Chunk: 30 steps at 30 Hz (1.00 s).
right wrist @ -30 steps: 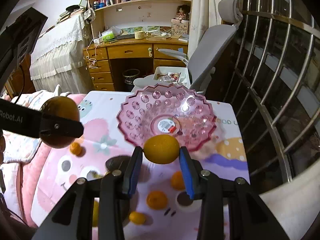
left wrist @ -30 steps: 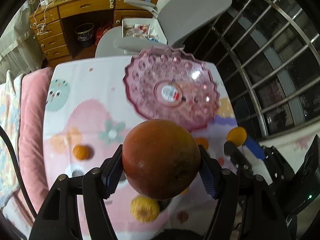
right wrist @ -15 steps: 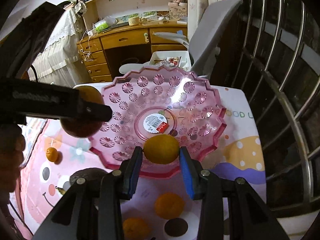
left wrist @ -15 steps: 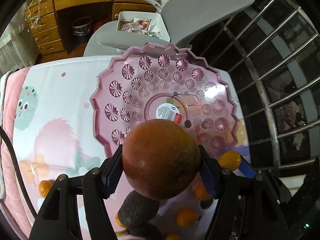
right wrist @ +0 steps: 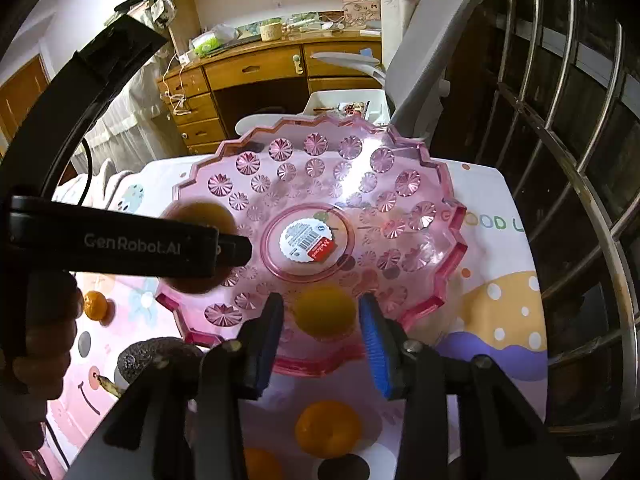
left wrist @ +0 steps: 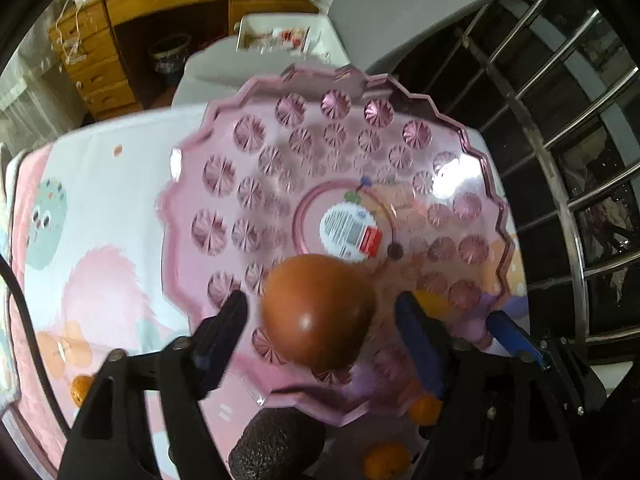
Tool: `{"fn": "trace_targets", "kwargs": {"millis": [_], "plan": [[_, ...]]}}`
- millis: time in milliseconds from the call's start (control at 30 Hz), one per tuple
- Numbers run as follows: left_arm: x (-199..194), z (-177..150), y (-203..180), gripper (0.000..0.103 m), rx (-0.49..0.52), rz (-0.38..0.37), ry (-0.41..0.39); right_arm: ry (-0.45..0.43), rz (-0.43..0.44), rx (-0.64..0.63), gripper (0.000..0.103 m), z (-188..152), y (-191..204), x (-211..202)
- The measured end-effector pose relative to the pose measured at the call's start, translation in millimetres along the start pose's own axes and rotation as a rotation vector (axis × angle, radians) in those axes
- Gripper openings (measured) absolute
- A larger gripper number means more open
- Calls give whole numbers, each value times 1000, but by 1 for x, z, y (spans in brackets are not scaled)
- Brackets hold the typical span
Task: Organize fruits
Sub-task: 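Carry apple and mandarin to the pink bowl and release both, then withdraw both grippers from the bowl back over the table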
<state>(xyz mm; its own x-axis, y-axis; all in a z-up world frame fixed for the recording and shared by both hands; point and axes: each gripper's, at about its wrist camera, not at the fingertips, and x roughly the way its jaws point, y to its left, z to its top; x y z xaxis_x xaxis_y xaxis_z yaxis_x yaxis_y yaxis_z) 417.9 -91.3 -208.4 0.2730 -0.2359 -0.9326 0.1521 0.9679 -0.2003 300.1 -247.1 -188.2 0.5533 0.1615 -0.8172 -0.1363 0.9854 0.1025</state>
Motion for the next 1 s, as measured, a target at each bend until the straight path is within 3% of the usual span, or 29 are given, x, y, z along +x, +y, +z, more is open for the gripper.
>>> {"fn": "trace_targets", "kwargs": {"millis": [67,200,233,500,1000], "plan": [[-8,2,-4,90,14,19,-28,-1,-5,8,52,0,-2,-1],[-17,3,-4,90,7,45,-29,-17,6,29,54,1,-5,-8],[-19,2,-3,90,1,48,-25,-21,6,30,59,2,-4,-10],[-55,-10,14,90,-51,38,-59,-33,13,76,70,0,2,-34],[-149,-95,49,90,-37,-6,-126,-80,-74,145,74,-43,39,-111]]}}
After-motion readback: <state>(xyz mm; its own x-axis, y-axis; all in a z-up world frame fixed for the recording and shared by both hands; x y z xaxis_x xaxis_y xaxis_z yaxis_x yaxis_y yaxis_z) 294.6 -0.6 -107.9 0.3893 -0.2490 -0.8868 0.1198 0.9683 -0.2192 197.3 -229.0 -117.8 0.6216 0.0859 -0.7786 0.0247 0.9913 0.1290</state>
